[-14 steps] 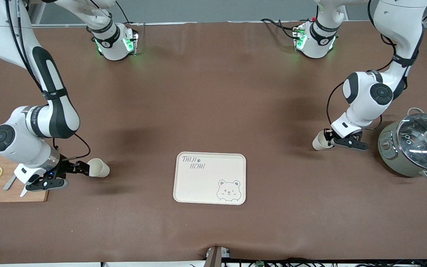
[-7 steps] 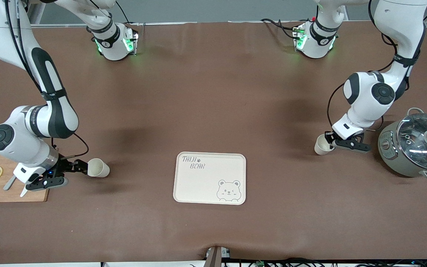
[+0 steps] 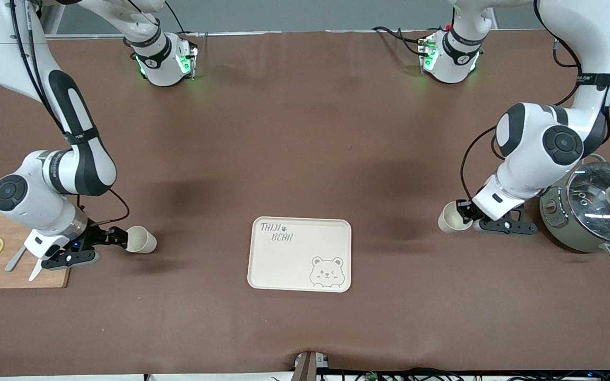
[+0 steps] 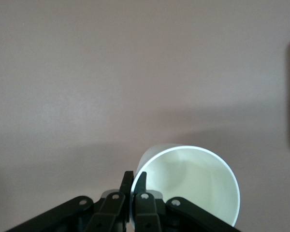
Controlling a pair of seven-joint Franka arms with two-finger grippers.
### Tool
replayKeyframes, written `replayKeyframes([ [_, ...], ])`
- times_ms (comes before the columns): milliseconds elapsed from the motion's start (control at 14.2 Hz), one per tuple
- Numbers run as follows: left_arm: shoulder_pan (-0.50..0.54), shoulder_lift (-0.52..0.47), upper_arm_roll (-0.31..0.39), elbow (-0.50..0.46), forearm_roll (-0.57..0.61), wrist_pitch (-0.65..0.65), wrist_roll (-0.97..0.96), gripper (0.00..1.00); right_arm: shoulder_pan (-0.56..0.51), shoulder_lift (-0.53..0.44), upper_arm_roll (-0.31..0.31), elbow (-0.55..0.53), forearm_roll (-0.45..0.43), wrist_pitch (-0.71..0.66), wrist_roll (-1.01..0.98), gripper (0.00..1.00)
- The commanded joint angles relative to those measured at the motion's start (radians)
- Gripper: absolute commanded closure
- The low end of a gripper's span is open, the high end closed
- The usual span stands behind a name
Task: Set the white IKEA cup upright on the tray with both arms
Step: 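Carry the held cup with the left gripper over the bear tray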
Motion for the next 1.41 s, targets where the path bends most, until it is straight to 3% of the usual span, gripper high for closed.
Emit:
replayKeyframes([
  [0,-0.02,0.018,-0.013,0.087,-0.012,-0.084,-0.066,1.0,-0.007,-0.006,0.009,-0.021,-0.008,0.026,-0.01,0.0],
  [564,-0.163,0.119,-0.008,0.29,0.01,-0.221,-0.31,1.0,0.002,0.006,0.009,-0.062,-0.008,0.089,-0.01,0.0],
  [1340,-0.405,0.44,0.008,0.598,0.134,-0.218,-0.71,1.0,0.009,0.006,0.009,-0.133,-0.008,0.184,-0.013,0.0],
])
